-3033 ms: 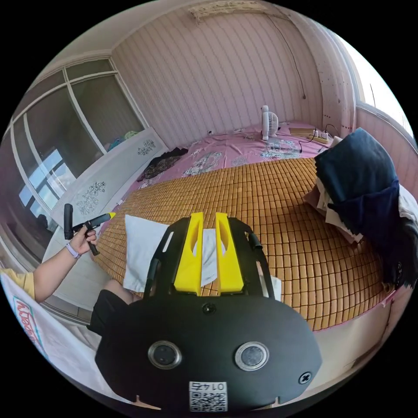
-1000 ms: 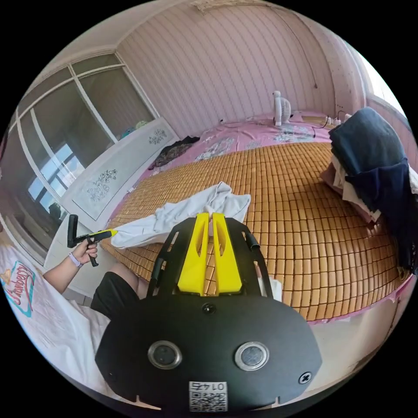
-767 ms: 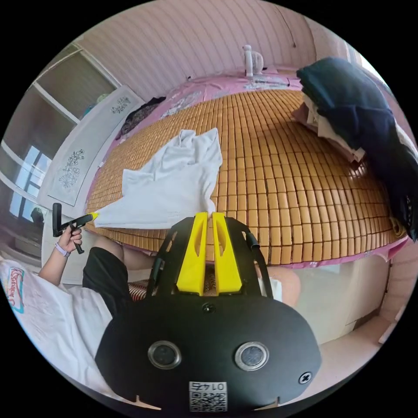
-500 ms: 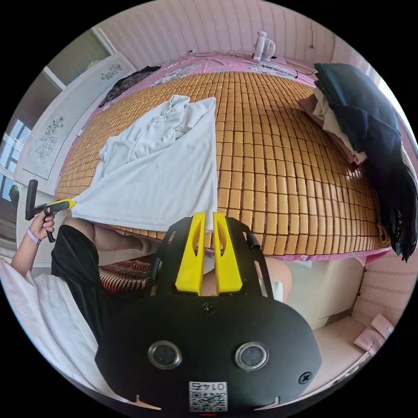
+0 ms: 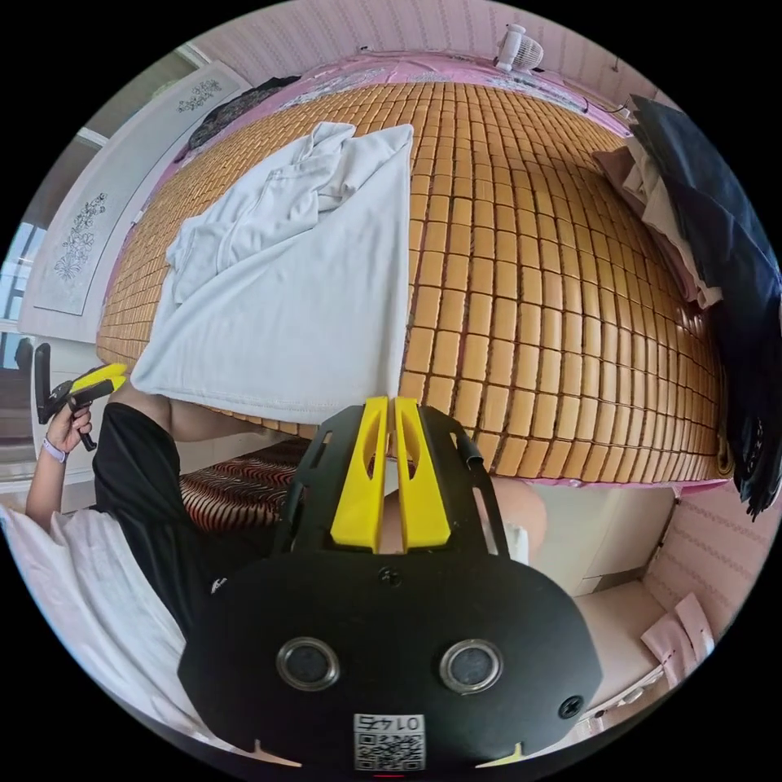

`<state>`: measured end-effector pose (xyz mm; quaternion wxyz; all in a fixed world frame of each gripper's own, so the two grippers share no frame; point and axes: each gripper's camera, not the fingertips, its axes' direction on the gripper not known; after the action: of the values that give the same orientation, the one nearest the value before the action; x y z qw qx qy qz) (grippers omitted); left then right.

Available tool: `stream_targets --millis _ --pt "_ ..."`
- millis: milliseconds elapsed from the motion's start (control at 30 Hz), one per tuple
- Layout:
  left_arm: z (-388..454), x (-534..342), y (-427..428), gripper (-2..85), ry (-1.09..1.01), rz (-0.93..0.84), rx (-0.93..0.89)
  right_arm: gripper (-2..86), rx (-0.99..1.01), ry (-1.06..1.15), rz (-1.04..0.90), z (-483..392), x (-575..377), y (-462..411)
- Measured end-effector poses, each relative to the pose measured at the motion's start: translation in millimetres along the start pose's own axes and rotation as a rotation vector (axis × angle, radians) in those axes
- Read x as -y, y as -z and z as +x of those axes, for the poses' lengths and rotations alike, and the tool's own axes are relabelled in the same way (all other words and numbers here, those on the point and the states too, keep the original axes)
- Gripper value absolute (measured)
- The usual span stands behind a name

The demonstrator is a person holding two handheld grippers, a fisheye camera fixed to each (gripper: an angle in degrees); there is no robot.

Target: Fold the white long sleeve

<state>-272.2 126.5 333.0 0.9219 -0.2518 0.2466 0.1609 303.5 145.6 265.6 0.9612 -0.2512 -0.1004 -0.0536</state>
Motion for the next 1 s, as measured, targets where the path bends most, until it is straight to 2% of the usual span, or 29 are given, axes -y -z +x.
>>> stream_targets --millis 200,300,433,533,700,800,900,1000 --pt "26.1 24.1 -28.9 10.6 -0.020 -0.133 -0.083 -0.3 0.040 -0.069 0.003 21.2 -3.4 -1.3" --pt "37.2 36.3 -37.0 10.5 0.005 -0.153 -0.003 -0.3 0.011 -0.037 -0.023 12.4 1.7 -12.7" --pt "40.2 59.3 -34.1 10.4 0.086 -0.037 0.120 -0.4 -0.020 0.000 -0.047 2.5 7.5 -22.3" --pt "43.8 75.3 -40.6 7.3 0.118 -0.029 0.237 -0.4 -0.026 0.009 -0.049 0.6 10.8 -24.1" --pt "70.8 90.0 -44.7 0.0 -0.102 -0.066 0.239 -0.4 -0.014 0.018 -0.047 1.0 14.2 -26.2" --pt "72.3 108.3 -17.4 -0.8 -0.116 0.041 0.269 -0.4 -0.016 0.027 -0.047 0.8 17.8 -26.2" --pt "51.1 140.3 27.9 -0.9 -0.005 0.219 0.249 -0.4 0.000 0.050 -0.036 -1.0 22.2 -21.9" --pt "23.6 171.6 45.0 -0.9 0.073 0.276 0.094 -0.4 0.053 0.059 -0.026 -2.9 29.6 -20.2"
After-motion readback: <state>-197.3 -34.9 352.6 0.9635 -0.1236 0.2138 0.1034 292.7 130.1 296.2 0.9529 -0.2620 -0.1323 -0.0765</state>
